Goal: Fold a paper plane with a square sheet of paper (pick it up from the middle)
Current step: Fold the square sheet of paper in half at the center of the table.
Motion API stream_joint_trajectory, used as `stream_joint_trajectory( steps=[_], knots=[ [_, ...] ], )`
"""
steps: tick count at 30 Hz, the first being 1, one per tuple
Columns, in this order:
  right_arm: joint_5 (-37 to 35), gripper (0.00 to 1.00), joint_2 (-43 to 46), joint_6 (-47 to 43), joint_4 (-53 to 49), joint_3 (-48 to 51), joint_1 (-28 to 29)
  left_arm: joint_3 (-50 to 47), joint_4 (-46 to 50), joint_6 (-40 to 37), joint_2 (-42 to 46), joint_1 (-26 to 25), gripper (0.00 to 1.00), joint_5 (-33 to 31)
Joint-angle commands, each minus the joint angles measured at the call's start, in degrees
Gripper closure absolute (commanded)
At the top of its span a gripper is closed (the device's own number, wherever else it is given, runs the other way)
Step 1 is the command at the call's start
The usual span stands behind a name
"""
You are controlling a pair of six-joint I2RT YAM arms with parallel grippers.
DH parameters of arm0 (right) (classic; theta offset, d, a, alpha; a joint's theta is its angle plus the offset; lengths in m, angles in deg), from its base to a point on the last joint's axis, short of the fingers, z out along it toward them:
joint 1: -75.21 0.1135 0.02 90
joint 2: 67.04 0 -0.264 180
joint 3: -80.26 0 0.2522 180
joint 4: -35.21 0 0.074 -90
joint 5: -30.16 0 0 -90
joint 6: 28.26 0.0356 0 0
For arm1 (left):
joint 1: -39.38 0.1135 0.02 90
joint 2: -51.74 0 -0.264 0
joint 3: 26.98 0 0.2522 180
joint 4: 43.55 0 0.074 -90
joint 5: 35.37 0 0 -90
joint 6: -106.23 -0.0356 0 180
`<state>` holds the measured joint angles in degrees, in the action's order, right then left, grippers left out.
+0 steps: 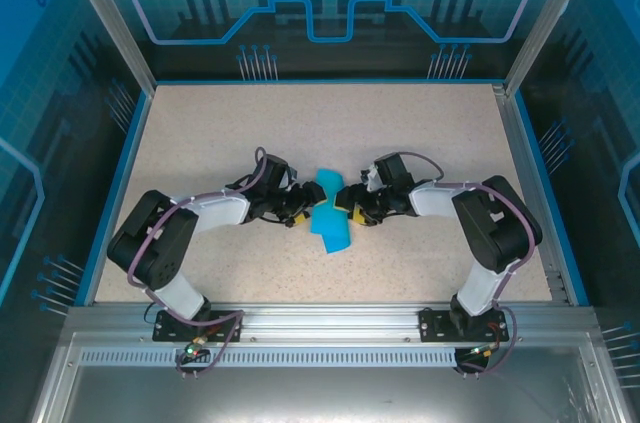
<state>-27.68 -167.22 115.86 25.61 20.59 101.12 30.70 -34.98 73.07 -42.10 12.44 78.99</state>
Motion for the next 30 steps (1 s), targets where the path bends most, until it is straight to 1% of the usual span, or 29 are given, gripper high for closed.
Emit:
stream_joint_trajectory(
  steps=[1, 5, 10, 13, 16, 18, 22, 29, 30],
  knots=[
    [2.1, 0.36, 0.8, -3.1, -3.5, -0.3, -1.0, 2.3, -0.7, -0.2, -1.1, -1.2, 0.36, 2.2],
    [2.9, 0.36, 0.2, -4.7, -4.6, -0.9, -1.3, 3.2, -2.0, -0.4, -2.8, -2.7, 0.48, 3.5],
    [3.8, 0.35, 0.1, -6.0, -5.7, -1.3, -1.7, 4.5, -0.9, -0.8, -4.0, -3.3, 0.71, 3.4],
    [4.8, 0.33, 0.7, -7.4, -6.5, -1.7, -2.2, 4.4, -0.1, -1.5, -3.7, -3.5, 0.81, 3.0],
    [6.5, 0.33, 0.2, -10.7, -9.1, -3.6, -2.3, 3.9, 0.2, -1.9, -3.4, -3.9, 0.84, 2.8],
    [6.8, 0.33, -0.4, -12.1, -10.2, -4.1, -2.4, 3.6, 0.3, -2.0, -3.5, -4.1, 0.84, 2.8],
    [10.5, 0.33, -3.3, -15.1, -12.3, -8.2, -2.2, 3.2, -0.5, -1.9, -3.7, -4.5, 0.84, 2.8],
    [10.6, 0.33, -7.2, -21.8, -19.3, -13.8, -2.3, 2.2, -0.8, -1.8, -2.6, -4.5, 0.83, 3.0],
    [9.6, 0.33, -7.3, -22.3, -20.2, -14.1, -2.4, 2.2, -0.7, -1.8, -2.5, -4.5, 0.82, 2.9]
  ],
)
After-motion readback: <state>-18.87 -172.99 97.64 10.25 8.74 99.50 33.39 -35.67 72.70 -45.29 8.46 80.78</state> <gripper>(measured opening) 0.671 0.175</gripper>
